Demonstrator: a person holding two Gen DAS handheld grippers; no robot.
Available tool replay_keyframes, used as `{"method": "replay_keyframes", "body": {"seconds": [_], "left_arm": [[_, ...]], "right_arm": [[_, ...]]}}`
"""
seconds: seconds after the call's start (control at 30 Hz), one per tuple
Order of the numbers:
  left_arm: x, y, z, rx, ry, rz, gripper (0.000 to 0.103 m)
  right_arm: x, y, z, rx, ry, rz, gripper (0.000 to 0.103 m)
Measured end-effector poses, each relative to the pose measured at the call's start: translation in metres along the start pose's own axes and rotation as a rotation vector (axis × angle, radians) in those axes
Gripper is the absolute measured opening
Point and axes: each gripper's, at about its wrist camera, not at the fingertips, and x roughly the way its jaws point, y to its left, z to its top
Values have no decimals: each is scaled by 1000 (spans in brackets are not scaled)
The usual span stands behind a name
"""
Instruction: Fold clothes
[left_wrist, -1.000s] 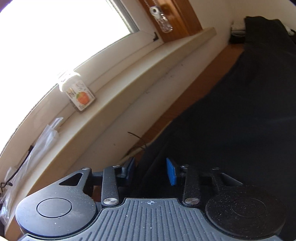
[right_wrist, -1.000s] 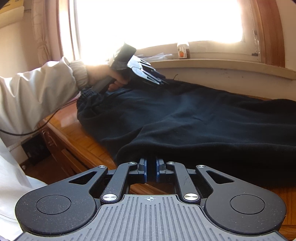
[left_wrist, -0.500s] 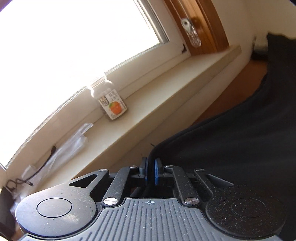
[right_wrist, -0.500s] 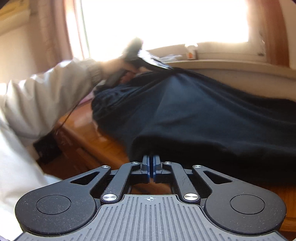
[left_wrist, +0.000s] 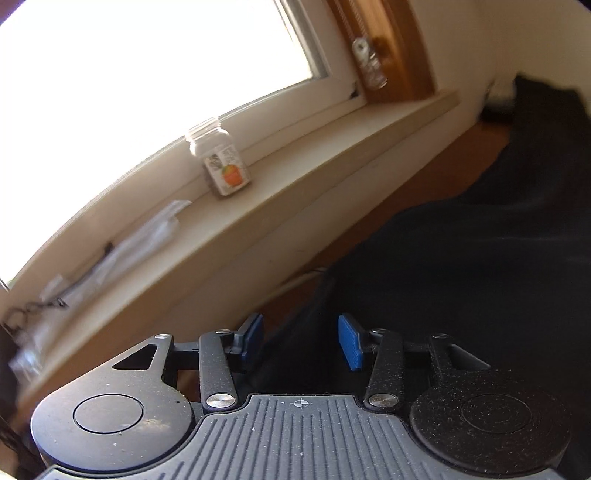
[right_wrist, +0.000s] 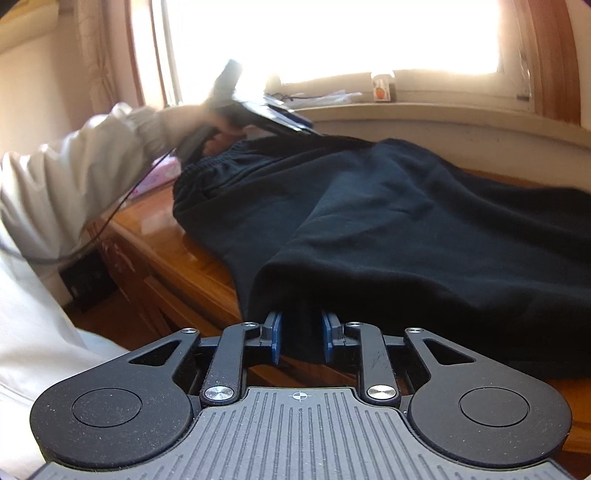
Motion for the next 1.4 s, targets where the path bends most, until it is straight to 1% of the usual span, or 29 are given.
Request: {"method": "replay_keyframes", "body": {"seconds": [0.03, 0.07, 0.17, 0.2, 0.3, 0.37, 0.4, 0.5, 0.57, 0.6, 0.63, 0.67, 0.73, 0.8, 0.9, 0.93, 0.97, 1.03, 1.07, 1.13, 1.17, 1.23, 1.3, 1.37, 1.4], "left_arm": [[1, -3, -2, -1, -1, -7, 50], [5, -9, -5, 10, 9, -1, 51], [21, -26, -13, 93, 61, 66, 50], [25, -27, -15, 106, 72, 70, 50], [29, -26, -22, 111, 60, 68, 51], [29, -21, -25, 80, 52, 55, 53], [28, -20, -26, 73, 47, 52, 53], [26, -21, -25, 88, 46, 59, 53], [26, -24, -20, 106, 53, 72, 53], [25, -26, -19, 114, 56, 82, 53], [23, -30, -17, 122, 56, 97, 53], [19, -34, -15, 129, 50, 117, 53], [10, -44, -9, 116, 21, 122, 53], [0, -57, -1, 99, -17, 97, 55], [-5, -80, 11, 95, -51, 36, 62], [-5, -87, 15, 90, -62, 15, 63], [-3, -95, 20, 85, -69, -5, 63], [7, -108, 27, 83, -70, -38, 64], [13, -114, 30, 85, -64, -46, 64], [28, -122, 33, 78, -35, -54, 64], [35, -124, 32, 65, -18, -60, 65], [46, -119, 29, 30, 3, -80, 67], [54, -108, 23, -18, -6, -106, 67], [58, -95, 18, -77, -16, -136, 67], [60, -93, 19, -83, -16, -130, 67]], "right_arm": [[1, -2, 1, 12, -4, 12, 20], [0, -4, 1, 25, -10, 30, 6], [-12, -7, 5, 34, -25, 66, 5], [-18, -7, 6, 27, -31, 73, 5], [-32, 4, 8, -20, -7, 70, 5], [-31, 11, 4, -54, 43, 69, 5], [-31, 12, 2, -63, 59, 61, 4], [-36, 7, 1, -64, 56, 9, 5], [-40, 4, 0, -65, 54, -25, 12], [-42, 3, 0, -65, 53, -42, 17], [-44, -1, 0, -62, 50, -59, 28], [-46, -6, 0, -53, 46, -74, 31], [-51, -18, 0, -37, 37, -103, 31], [-60, -28, 1, -43, 13, -125, 31], [-81, -53, 6, 19, -80, -187, 34], [-85, -62, 7, 42, -118, -214, 41], [-88, -72, 8, 62, -146, -251, 48], [-85, -93, 12, 107, -180, -369, 49], [-80, -106, 15, 129, -178, -428, 49], [-66, -130, 25, 144, -122, -521, 48], [-59, -142, 29, 144, -86, -554, 48], [-47, -166, 35, 146, -8, -593, 48], [-38, -184, 37, 131, 49, -593, 49], [-36, -198, 39, 148, 70, -564, 50], [-35, -203, 41, 157, 77, -552, 50]]}}
